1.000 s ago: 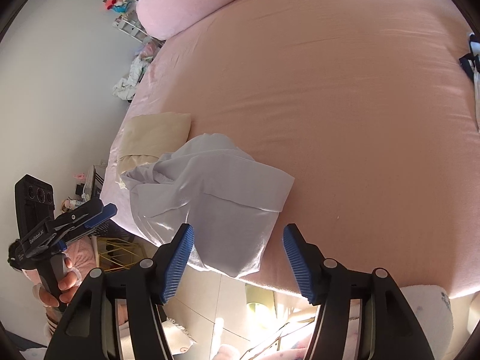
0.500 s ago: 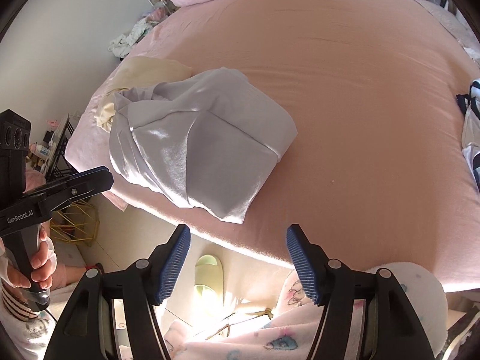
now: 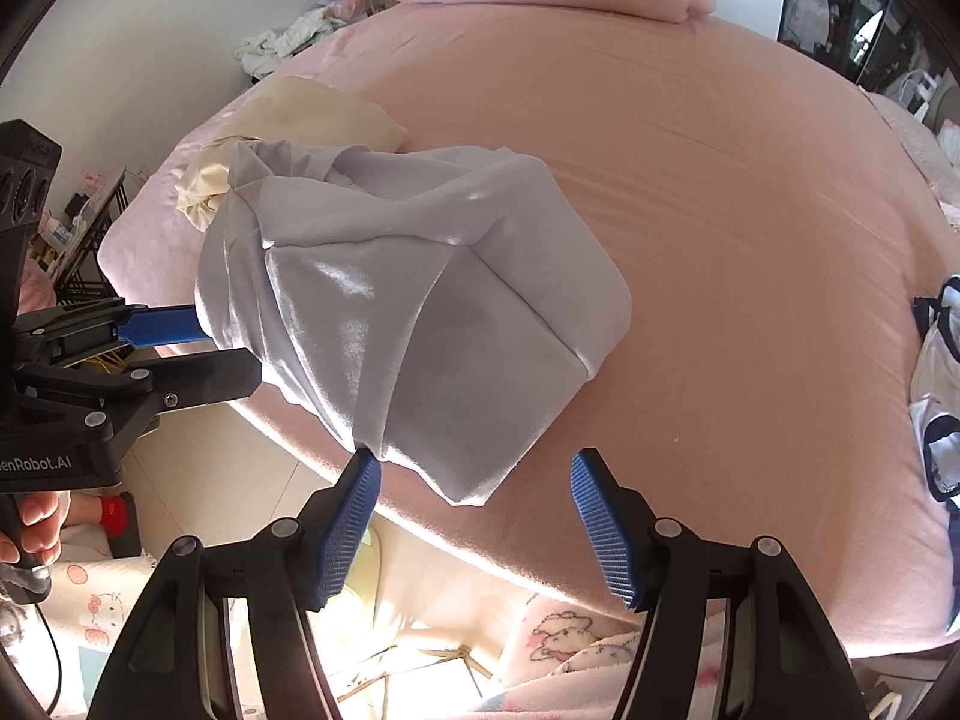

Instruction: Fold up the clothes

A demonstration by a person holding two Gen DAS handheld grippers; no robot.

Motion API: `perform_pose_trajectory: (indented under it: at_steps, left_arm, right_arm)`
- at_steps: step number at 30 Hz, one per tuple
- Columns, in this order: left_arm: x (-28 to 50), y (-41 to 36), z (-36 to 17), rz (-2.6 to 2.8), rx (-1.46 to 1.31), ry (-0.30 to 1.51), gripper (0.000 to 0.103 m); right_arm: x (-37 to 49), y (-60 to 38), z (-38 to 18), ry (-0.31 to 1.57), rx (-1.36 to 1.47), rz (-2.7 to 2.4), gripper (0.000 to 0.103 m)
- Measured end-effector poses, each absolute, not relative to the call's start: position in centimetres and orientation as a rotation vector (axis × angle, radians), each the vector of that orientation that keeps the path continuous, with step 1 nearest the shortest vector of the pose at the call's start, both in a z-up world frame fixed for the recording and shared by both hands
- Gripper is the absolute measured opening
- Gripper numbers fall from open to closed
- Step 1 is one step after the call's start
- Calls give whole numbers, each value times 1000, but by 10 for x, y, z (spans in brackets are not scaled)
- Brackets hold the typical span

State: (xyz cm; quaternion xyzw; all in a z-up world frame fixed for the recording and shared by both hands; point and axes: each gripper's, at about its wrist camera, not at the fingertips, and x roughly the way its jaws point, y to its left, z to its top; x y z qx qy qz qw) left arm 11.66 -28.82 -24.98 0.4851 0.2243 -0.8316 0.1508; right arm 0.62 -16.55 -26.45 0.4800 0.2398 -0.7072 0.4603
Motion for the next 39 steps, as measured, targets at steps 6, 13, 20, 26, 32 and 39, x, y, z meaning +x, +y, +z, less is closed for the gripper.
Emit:
perform_pose_trajectory:
  at_steps: [6, 13, 20, 26, 32, 39]
  left_arm:
    - [110, -294, -256, -2324, 1430, 590, 29]
    - [128, -331, -249, -2257, 1345, 807, 29]
    - [129, -332, -254, -2211, 1405, 700, 29]
    - [143, -338, -270, -2050, 1444, 640, 29]
    - [176, -354, -246, -2145, 1312, 1046, 31]
    - [144, -327, -199, -2301, 1338, 796, 67]
  right_arm:
    - [6, -173, -267, 695, 1159, -1769, 38]
    - [-18, -160, -267, 650, 1205, -1831, 38]
    - [-23, -160, -272, 655, 1223, -1813, 38]
    - [-29, -155, -278, 683, 1254, -1815, 38]
    - [-41, -139, -269, 557, 1292, -1770, 38]
    - [-54, -126, -239, 458, 1240, -1768, 41]
